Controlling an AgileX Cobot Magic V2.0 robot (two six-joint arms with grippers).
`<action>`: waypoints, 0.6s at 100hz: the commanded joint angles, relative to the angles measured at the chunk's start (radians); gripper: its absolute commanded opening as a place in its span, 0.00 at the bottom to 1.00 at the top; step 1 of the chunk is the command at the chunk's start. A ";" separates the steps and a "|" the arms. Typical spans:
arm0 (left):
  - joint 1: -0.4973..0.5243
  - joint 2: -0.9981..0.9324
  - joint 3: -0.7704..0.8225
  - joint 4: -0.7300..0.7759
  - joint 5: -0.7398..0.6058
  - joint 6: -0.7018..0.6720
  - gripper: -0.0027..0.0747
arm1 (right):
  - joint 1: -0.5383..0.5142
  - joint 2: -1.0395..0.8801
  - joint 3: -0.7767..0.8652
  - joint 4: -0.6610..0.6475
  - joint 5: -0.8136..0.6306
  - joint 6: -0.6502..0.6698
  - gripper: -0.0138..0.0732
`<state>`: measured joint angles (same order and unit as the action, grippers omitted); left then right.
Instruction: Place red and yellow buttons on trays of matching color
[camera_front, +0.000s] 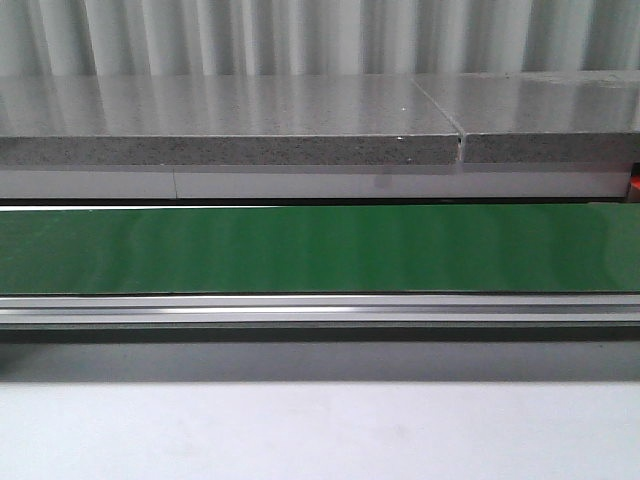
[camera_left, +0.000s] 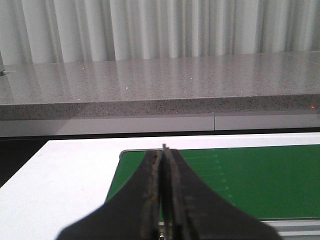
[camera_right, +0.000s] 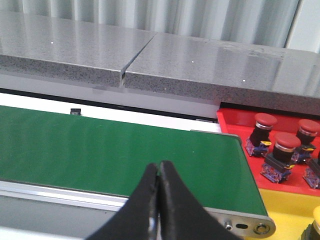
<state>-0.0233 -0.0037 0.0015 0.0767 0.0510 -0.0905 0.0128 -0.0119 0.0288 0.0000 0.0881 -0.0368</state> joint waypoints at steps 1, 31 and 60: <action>0.002 -0.038 0.045 -0.010 -0.070 -0.008 0.01 | 0.002 -0.014 -0.006 -0.011 -0.083 -0.002 0.08; -0.005 -0.038 0.045 -0.016 -0.070 -0.008 0.01 | 0.002 -0.014 -0.006 -0.011 -0.083 -0.002 0.08; -0.050 -0.038 0.045 -0.018 -0.070 -0.008 0.01 | 0.002 -0.014 -0.006 -0.011 -0.083 -0.002 0.08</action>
<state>-0.0618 -0.0037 0.0015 0.0688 0.0530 -0.0905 0.0128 -0.0119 0.0288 0.0000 0.0881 -0.0368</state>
